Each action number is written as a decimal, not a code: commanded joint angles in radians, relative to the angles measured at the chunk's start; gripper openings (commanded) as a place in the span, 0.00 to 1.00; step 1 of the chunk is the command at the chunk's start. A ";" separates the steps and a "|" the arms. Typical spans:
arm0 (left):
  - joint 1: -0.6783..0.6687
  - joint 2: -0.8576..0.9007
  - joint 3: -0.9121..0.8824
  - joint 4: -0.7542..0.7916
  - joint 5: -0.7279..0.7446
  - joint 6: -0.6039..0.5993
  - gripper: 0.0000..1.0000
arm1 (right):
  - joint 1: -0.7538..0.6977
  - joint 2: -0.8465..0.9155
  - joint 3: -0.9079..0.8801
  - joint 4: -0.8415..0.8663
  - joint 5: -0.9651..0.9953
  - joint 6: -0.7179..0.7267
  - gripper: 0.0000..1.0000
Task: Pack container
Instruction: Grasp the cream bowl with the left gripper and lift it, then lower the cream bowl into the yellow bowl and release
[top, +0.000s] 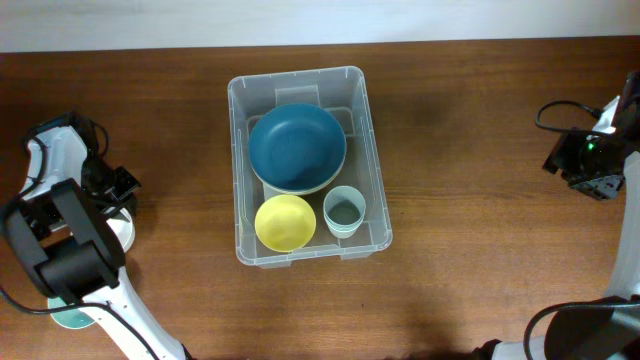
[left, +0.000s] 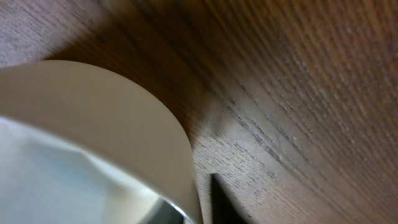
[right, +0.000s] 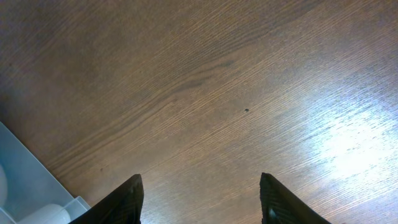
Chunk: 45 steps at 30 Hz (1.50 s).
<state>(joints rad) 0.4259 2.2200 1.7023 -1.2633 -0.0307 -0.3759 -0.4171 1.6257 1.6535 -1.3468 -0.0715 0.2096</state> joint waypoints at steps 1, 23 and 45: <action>-0.008 -0.003 0.017 -0.003 0.010 0.011 0.01 | 0.006 -0.016 0.018 0.000 -0.003 0.005 0.56; -0.944 -0.559 0.048 -0.142 0.031 -0.056 0.01 | 0.006 -0.016 0.017 -0.001 -0.002 0.005 0.56; -0.842 -0.789 -0.240 0.049 -0.261 -0.242 0.52 | 0.006 -0.016 0.017 -0.005 -0.003 0.005 0.56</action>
<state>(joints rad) -0.5346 1.6249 1.4200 -1.1595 -0.1009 -0.5217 -0.4171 1.6257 1.6535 -1.3510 -0.0719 0.2100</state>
